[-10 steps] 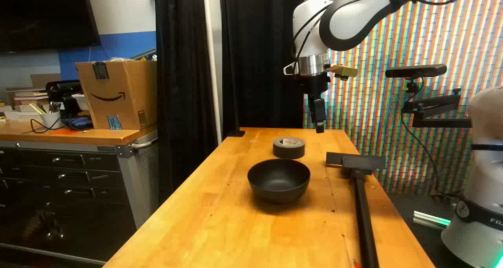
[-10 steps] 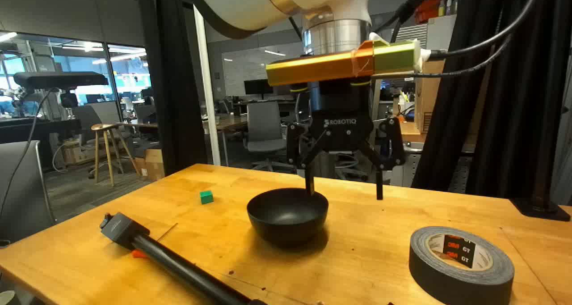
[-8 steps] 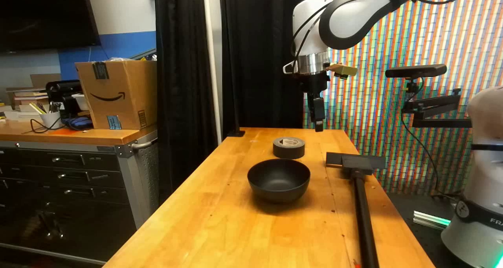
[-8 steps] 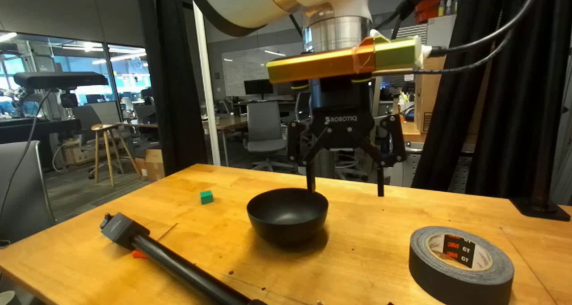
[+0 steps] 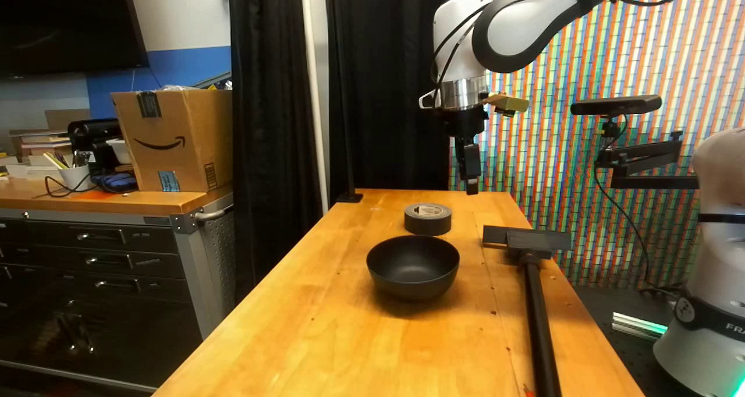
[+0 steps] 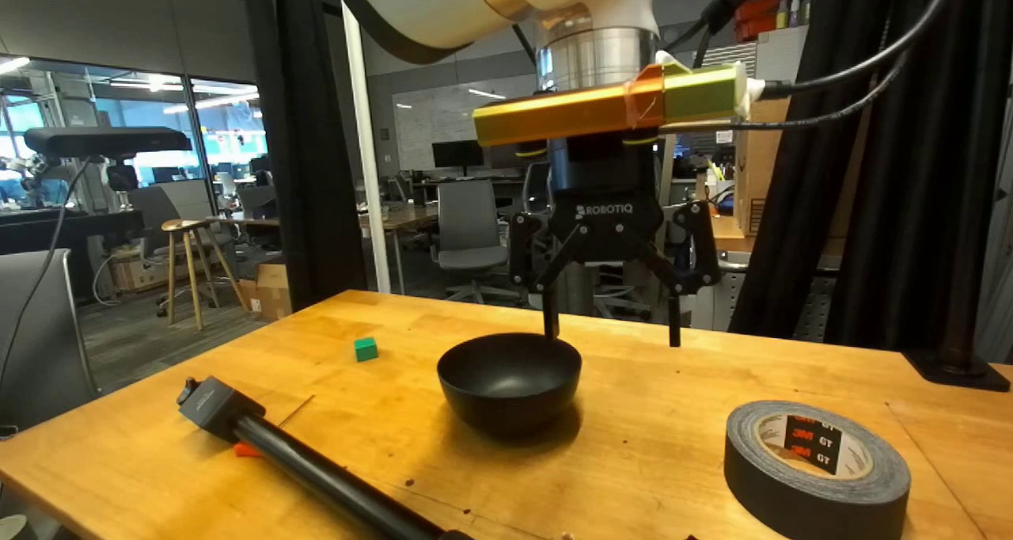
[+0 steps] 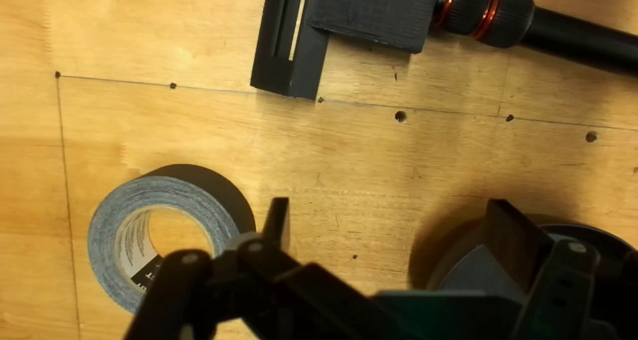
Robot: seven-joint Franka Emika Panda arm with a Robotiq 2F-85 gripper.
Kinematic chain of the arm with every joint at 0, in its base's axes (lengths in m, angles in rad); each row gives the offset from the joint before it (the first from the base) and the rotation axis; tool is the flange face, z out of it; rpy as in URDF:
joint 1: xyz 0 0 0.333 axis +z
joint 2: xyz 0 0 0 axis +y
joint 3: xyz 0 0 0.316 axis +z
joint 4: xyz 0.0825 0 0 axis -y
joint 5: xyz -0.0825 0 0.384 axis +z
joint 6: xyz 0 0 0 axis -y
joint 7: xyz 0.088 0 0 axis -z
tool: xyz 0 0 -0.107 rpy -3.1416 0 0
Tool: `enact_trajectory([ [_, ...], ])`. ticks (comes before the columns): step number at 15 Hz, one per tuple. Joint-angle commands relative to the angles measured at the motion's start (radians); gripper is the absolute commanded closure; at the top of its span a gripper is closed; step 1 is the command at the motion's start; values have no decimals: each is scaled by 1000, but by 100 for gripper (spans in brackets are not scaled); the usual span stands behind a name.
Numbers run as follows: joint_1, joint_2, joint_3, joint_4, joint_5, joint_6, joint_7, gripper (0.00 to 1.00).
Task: Move the bowl to the left on the table
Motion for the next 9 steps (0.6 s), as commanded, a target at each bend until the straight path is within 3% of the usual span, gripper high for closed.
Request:
enact_trajectory([
  [1,-2,0,3,1,1,-1,-1,0],
  [9,31,121,25,71,16,1,-58,0],
])
